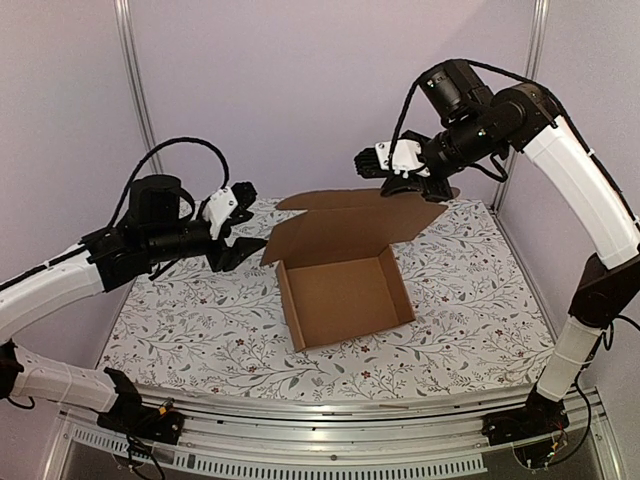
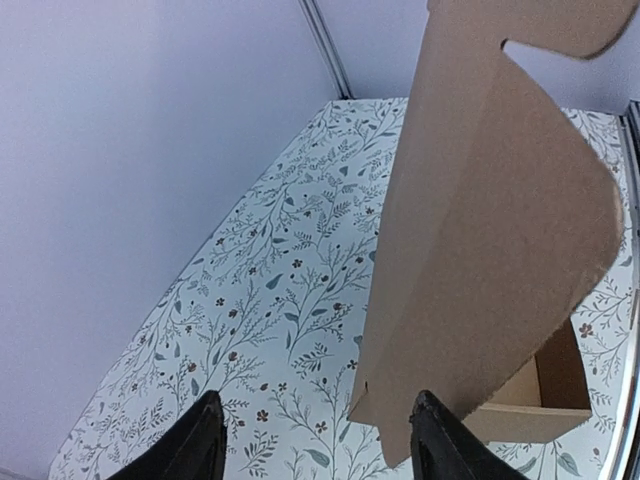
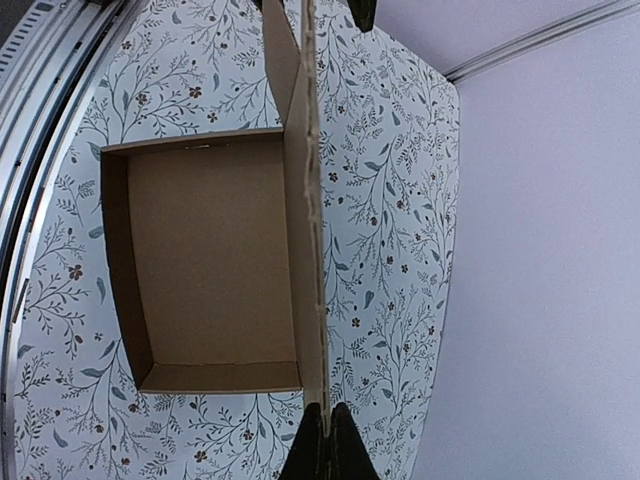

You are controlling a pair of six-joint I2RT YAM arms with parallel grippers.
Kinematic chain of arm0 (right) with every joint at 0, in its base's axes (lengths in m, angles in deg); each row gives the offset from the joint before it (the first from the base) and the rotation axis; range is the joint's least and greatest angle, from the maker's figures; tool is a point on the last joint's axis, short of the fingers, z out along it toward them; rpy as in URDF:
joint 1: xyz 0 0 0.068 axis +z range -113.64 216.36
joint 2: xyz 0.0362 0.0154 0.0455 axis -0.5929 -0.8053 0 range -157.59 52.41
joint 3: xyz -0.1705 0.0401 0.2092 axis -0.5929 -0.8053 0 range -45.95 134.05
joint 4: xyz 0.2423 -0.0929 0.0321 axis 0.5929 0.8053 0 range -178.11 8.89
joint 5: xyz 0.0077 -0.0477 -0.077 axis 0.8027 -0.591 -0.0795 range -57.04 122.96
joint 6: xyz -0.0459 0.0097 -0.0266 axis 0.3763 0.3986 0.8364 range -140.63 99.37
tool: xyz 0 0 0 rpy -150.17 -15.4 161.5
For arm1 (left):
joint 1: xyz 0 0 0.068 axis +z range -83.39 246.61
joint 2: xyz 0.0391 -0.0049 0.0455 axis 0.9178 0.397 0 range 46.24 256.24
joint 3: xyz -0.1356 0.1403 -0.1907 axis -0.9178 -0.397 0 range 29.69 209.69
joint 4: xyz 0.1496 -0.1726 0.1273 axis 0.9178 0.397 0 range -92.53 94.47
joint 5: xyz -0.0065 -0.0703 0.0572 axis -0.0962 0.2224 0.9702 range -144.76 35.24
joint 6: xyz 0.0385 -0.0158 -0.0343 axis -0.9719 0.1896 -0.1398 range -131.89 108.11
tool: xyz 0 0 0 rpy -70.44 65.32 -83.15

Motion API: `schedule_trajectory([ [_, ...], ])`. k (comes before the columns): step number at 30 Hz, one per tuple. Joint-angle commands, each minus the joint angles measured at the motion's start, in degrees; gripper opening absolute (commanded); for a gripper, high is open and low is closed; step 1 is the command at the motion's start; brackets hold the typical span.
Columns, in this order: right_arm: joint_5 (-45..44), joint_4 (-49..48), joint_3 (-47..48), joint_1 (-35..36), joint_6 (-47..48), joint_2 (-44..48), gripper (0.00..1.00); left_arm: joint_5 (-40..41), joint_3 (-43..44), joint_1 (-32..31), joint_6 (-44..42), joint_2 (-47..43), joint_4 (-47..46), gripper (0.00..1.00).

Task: Fold the paper box

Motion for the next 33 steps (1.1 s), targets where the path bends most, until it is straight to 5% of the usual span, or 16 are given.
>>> schedule_trajectory([
  [1,1.6,20.4,0.6,0.9,5.8,1.8,0.00,-5.2,3.7,0.7,-3.6,5.2,4.8,0.62],
  [17,2.9,16.6,1.0,1.0,-3.4,-1.2,0.00,-21.7,4.9,-3.1,-0.3,11.4,2.6,0.68],
  [25,3.4,17.5,-0.2,1.0,-2.9,-0.9,0.00,-23.4,-3.3,-4.2,5.6,1.7,1.9,0.70],
  [33,5.8,16.6,-0.2,1.0,-3.8,-1.4,0.00,-22.0,-1.9,-5.5,6.8,4.6,-0.1,0.69],
])
